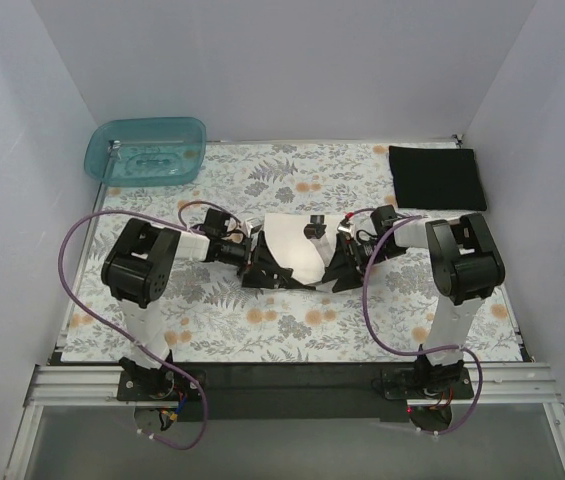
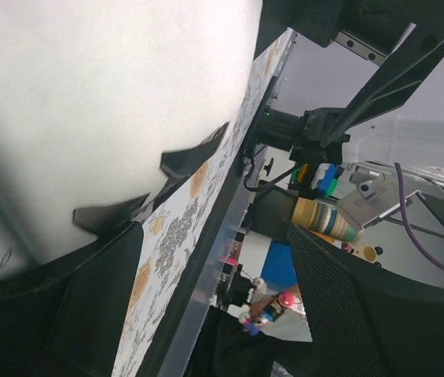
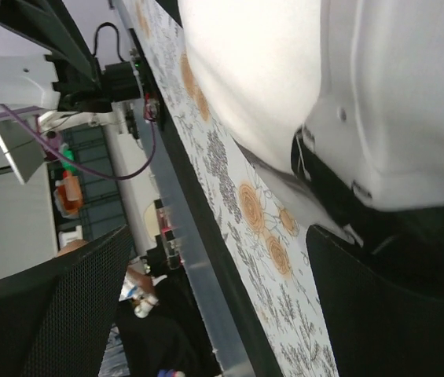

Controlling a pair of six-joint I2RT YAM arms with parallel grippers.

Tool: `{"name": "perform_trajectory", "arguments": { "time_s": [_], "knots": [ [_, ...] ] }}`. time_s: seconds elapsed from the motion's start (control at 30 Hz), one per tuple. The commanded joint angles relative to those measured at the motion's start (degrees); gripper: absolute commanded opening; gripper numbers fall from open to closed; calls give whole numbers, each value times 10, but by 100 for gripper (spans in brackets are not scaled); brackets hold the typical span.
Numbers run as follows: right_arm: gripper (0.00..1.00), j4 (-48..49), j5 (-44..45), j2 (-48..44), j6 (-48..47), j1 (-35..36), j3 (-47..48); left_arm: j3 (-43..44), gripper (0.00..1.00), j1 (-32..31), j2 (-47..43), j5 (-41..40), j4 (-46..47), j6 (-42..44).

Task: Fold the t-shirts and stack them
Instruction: Fold the tshirt

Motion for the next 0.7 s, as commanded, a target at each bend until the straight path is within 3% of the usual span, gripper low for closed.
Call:
{"name": "perform_trajectory", "arguments": {
  "time_s": [0.0, 0.13, 0.23, 0.5, 0.67],
  "knots": [
    [98, -2, 70, -63, -22, -6, -34, -43, 75, 12, -52, -38, -48, 41],
    [98, -33, 33, -135, -55, -6, 32, -27, 75, 11, -151, -15, -47, 68],
    [98, -25, 48, -124, -61, -6, 91, 41, 75, 4, -145, -29, -30, 67],
    [98, -18, 61, 64, -56, -13, 296, 196, 74, 5, 31, -54, 39, 9],
    [98, -19, 90, 147, -95, -31, 347, 250, 72, 21, 115, -76, 90, -20]
  ]
}}
